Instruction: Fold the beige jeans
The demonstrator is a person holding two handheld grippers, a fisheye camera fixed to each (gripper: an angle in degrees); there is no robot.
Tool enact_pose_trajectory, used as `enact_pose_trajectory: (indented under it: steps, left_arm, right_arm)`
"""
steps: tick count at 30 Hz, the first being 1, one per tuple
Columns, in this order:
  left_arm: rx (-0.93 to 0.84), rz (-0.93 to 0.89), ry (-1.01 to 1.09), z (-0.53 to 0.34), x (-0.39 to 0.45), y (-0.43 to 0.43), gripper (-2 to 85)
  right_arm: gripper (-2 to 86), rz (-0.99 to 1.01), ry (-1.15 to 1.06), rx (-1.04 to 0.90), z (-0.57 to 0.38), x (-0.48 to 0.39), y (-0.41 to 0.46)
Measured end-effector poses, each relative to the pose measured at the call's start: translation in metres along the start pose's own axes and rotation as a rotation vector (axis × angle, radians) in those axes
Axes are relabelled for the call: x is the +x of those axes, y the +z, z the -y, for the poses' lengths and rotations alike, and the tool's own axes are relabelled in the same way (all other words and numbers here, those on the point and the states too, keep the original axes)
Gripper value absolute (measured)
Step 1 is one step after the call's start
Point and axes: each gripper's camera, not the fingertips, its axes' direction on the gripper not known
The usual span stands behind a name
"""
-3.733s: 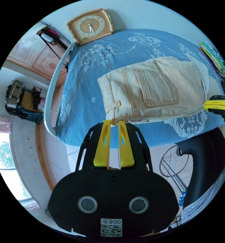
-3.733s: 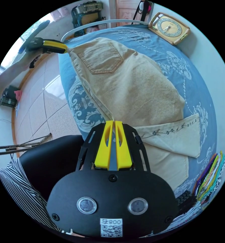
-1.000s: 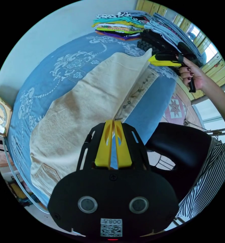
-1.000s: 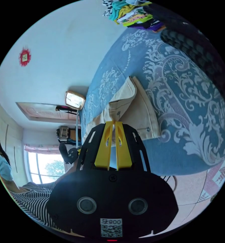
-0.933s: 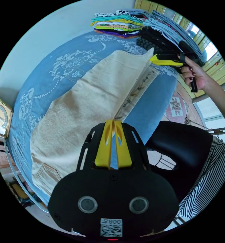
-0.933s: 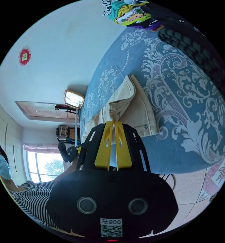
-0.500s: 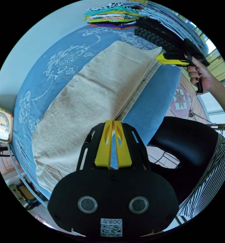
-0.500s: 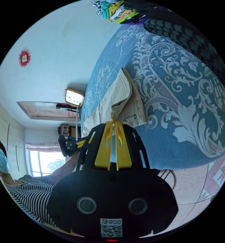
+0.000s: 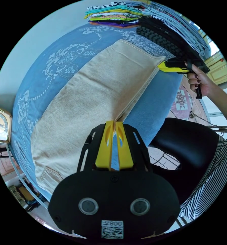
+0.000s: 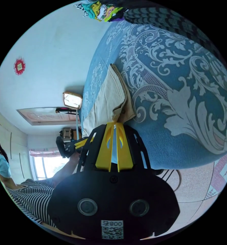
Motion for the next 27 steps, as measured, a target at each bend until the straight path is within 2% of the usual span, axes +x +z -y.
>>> enact_pose_trajectory:
  steps: [3, 9, 14, 22, 27]
  left_arm:
    - [-0.01, -0.025, -0.016, -0.006, -0.018, -0.005, 2.7]
    - [0.079, -0.053, -0.078, -0.037, -0.058, -0.024, 3.3]
    - [0.039, -0.18, -0.176, -0.064, -0.112, -0.007, 3.2]
    - [0.159, -0.273, -0.268, -0.121, -0.185, -0.029, 4.6]
    - [0.27, -0.317, -0.358, -0.17, -0.237, -0.053, 5.3]
  right_arm:
    - [1.3, 0.016, 0.011, -0.007, 0.001, 0.001, 0.005]
    - [1.5, 0.06, 0.026, -0.008, 0.0, -0.005, 0.018]
    - [1.4, 0.079, 0.038, -0.022, 0.005, -0.023, 0.034]
    - [0.2, 0.114, 0.081, 0.038, 0.002, -0.05, 0.029]
    - [0.0, 0.086, -0.01, 0.033, 0.011, -0.118, 0.037]
